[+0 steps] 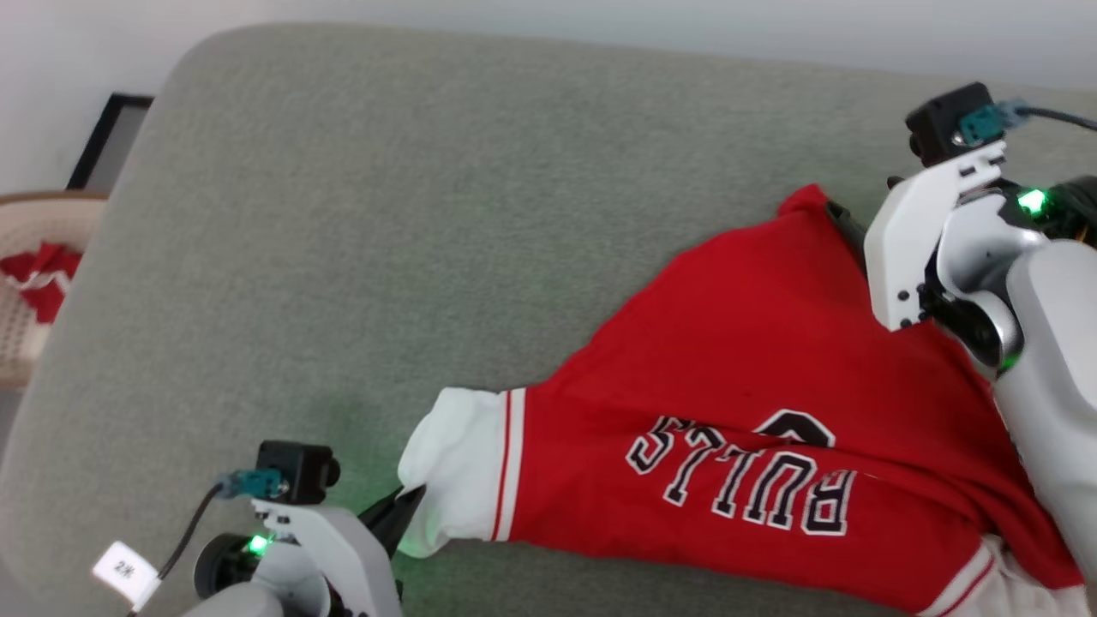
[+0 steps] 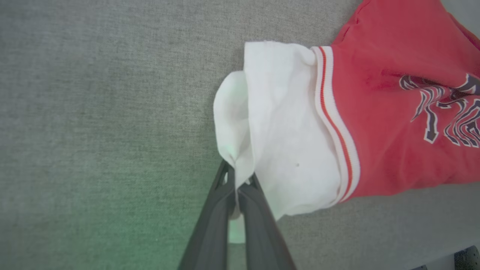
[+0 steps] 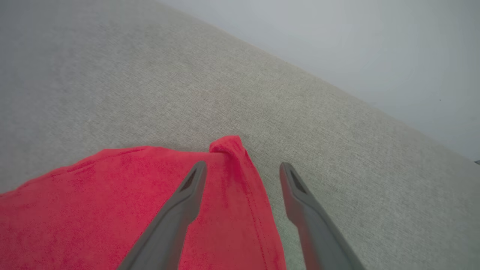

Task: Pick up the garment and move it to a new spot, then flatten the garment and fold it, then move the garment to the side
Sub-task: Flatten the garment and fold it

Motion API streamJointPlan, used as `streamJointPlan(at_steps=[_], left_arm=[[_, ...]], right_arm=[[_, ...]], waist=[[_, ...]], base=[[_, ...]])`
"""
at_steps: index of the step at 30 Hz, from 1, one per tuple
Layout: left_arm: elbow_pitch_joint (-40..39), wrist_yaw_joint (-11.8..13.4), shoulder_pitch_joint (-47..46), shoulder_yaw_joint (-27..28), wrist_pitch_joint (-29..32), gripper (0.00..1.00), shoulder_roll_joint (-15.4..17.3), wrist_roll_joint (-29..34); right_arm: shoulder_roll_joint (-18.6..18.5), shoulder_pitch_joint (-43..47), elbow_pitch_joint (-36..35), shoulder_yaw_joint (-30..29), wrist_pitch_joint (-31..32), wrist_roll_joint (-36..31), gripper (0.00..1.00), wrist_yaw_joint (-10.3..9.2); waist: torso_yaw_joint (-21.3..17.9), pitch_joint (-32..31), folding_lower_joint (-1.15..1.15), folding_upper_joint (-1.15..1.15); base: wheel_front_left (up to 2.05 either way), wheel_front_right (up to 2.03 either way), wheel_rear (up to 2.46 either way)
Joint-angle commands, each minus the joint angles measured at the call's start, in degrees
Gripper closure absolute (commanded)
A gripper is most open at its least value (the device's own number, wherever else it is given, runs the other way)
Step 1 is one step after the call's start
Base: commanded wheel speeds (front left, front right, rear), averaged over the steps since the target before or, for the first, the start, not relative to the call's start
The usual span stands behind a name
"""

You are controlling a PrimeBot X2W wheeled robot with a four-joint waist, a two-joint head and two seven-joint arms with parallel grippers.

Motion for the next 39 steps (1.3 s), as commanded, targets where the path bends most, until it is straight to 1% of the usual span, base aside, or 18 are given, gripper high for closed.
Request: streamJointPlan(at_steps=[1,4,7,11,14,15,16,17,22,26,30,33,39], left_arm=[[0.50,-0.53,-0.88,-0.12,0.01,1.00,-0.61,0.54],[1.66,-1.57,-2.07,-0.52,0.17,1.00,-1.99,0.81],[2.97,-2.41,-3.01,-0.75,0.26,1.00,-3.10,1.06],[4.37,-3.33,-3.81,-0.93,0.14,1.00,-4.17,1.07],[5.36,-3.83,-4.16,-0.95,0.06,1.00,-4.55,0.97],[5.59,-4.00,-4.30,-0.97,0.09,1.00,-4.68,0.93],[5.79,-3.97,-4.43,-0.98,0.08,1.00,-4.78,0.92],[6.05,-4.10,-4.53,-0.98,0.09,1.00,-4.84,0.91],[6.78,-4.74,-5.11,-1.24,0.75,1.00,-4.63,1.15],[5.78,-5.28,-7.16,-0.77,2.69,1.00,-2.56,1.17],[3.24,-4.01,-10.98,0.32,5.86,1.00,1.45,2.46],[1.33,-3.20,-15.66,1.32,9.20,1.00,4.97,3.88],[0.01,-3.83,-26.67,3.56,16.93,1.00,9.90,6.31]], right_arm=[[-0.24,-2.07,2.91,1.81,-0.58,0.70,0.00,-0.10],[-0.29,-6.19,10.42,4.03,-1.06,1.45,0.00,-0.11],[0.08,-9.30,17.12,6.12,0.32,2.81,0.00,-0.10],[0.46,-12.22,24.07,8.65,4.45,5.21,0.00,-0.10],[1.21,-12.74,28.87,10.33,8.46,6.33,0.00,-0.10],[1.35,-12.97,30.28,10.67,9.88,6.73,0.57,-0.10],[1.46,-13.15,31.60,11.14,11.01,6.85,0.93,-0.10],[1.60,-13.29,32.43,11.59,11.82,7.15,1.00,-0.10],[0.89,-16.92,36.06,9.96,8.63,6.20,1.00,-0.17],[1.85,-19.82,36.77,8.73,4.26,5.50,1.00,-0.15],[1.94,-21.70,36.97,8.01,0.44,5.10,1.00,-0.12],[1.98,-23.41,36.67,7.06,-1.74,5.54,1.00,-0.12],[1.88,-26.67,35.25,5.33,-6.07,5.80,1.00,-0.13]], waist=[[2.19,2.01,0.00,0.00],[3.65,3.03,0.00,0.00],[4.81,3.76,0.00,0.00],[5.75,4.20,0.00,0.00],[6.02,4.35,0.00,0.00],[6.08,4.38,0.00,0.00],[6.10,4.38,0.00,0.00],[6.10,4.40,0.00,0.00],[5.47,3.95,0.00,0.00],[4.00,2.55,0.00,0.00],[2.31,0.56,0.00,0.00],[0.79,-1.07,0.00,0.00],[-2.14,-4.57,0.00,0.00]], base=[[0.00,0.00,0.00],[0.00,0.00,0.00],[0.00,0.00,0.00],[0.00,0.00,0.00],[0.00,0.00,0.00],[0.00,0.00,0.00],[0.00,0.00,0.00],[0.00,0.00,0.00],[0.00,0.00,0.00],[0.00,0.00,0.00],[0.00,0.00,0.00],[0.00,0.00,0.00],[0.00,0.00,0.00]])
